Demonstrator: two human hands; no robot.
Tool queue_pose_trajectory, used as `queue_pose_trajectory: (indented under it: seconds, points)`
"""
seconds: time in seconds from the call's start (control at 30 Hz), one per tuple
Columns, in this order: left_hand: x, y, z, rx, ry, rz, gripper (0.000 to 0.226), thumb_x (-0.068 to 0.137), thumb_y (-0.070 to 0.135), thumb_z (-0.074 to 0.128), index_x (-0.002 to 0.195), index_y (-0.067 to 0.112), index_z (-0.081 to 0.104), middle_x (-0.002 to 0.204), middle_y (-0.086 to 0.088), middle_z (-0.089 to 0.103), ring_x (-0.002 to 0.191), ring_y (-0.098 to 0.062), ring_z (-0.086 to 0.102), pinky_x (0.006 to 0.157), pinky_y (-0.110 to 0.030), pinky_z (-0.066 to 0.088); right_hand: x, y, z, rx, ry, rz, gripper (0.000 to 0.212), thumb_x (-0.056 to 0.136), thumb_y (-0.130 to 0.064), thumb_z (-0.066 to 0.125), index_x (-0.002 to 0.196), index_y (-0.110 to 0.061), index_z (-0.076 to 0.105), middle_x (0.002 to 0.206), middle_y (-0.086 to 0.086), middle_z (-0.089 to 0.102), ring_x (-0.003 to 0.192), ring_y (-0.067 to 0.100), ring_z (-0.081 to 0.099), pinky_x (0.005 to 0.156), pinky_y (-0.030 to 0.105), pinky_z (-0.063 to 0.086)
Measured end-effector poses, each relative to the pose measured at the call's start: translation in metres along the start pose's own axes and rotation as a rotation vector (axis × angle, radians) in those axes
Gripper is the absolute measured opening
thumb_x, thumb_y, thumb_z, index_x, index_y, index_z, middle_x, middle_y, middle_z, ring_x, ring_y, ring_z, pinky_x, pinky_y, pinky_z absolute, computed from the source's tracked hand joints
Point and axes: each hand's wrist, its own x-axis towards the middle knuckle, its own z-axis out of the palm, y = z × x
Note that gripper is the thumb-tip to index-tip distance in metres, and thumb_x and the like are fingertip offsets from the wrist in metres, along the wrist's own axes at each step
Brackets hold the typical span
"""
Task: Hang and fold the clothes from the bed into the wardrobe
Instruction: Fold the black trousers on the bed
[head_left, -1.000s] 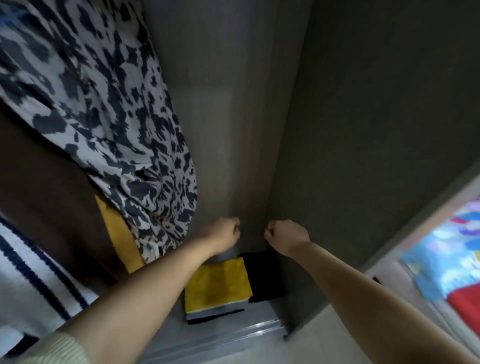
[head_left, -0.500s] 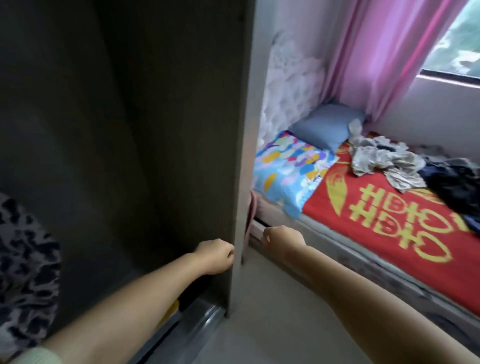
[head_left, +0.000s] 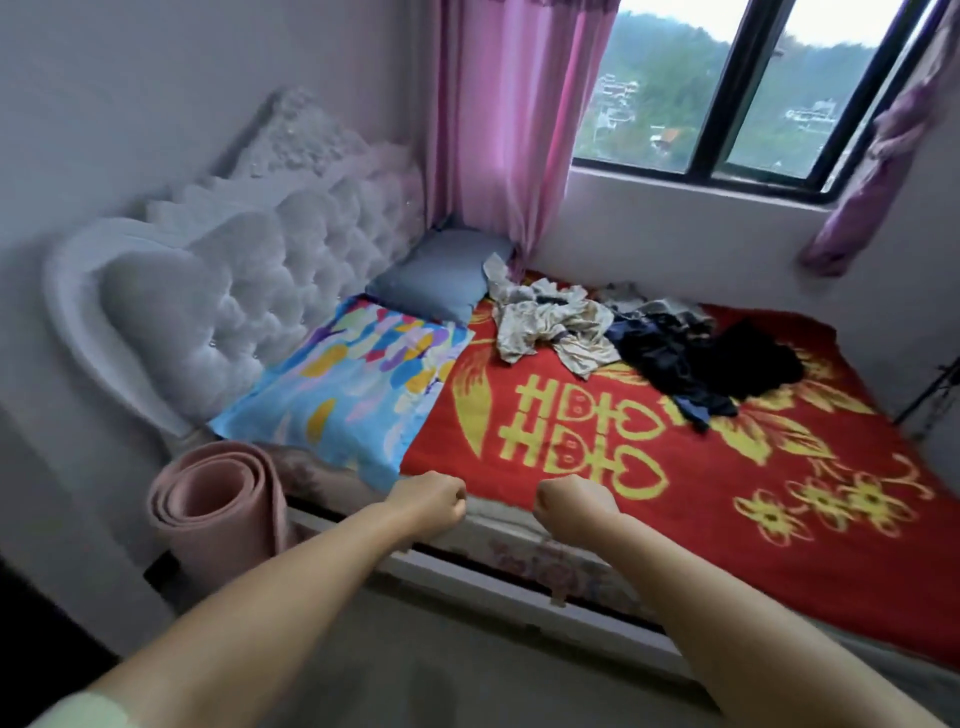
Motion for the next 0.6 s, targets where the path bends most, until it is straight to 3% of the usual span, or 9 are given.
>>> queue_pose_trajectory:
  seconds: [0.13,0.3,0.43,0.6]
  points:
    - [0.071,0.049,0.002,-0.044,-0.048,0.053,0.030,0.096,0.031,0.038,0.112,0.022,0.063,0.113,0.001,0.064,0.097,-0.023,0.059,0.076,-0.037,0.049,0.023,0.082,-0.012,-0.004,-0.035,0.079,0.027,0.099,-0.022,0.035,0.078,-0.013,0.049,0.075,0.001,0.050,0.060,0.018,0.040,0.049,0.027,0.032]
    - [0.152,0.089,0.006,-0.017,-0.130,0.132,0.031,0.100,0.028,0.037,0.114,0.017,0.062,0.100,0.000,0.065,0.073,-0.019,0.056,0.053,-0.028,0.038,0.053,0.153,-0.017,0.036,-0.065,0.138,0.032,0.101,-0.029,0.037,0.092,-0.008,0.060,0.092,0.005,0.065,0.082,0.025,0.062,0.063,0.031,0.048]
    - [0.212,0.109,0.012,0.004,-0.116,0.168,0.031,0.098,0.027,0.038,0.116,0.017,0.061,0.104,0.000,0.064,0.079,-0.019,0.059,0.058,-0.030,0.043,0.084,0.193,-0.011,0.057,-0.048,0.197,0.030,0.099,-0.028,0.037,0.097,-0.011,0.062,0.094,0.003,0.065,0.085,0.025,0.062,0.068,0.032,0.051]
    - [0.319,0.125,0.006,0.031,-0.137,0.231,0.030,0.097,0.027,0.038,0.112,0.017,0.062,0.104,-0.001,0.066,0.079,-0.020,0.060,0.061,-0.030,0.045,0.151,0.251,-0.019,0.086,-0.034,0.290,0.029,0.099,-0.027,0.036,0.092,-0.011,0.059,0.091,0.001,0.062,0.082,0.024,0.060,0.062,0.029,0.044]
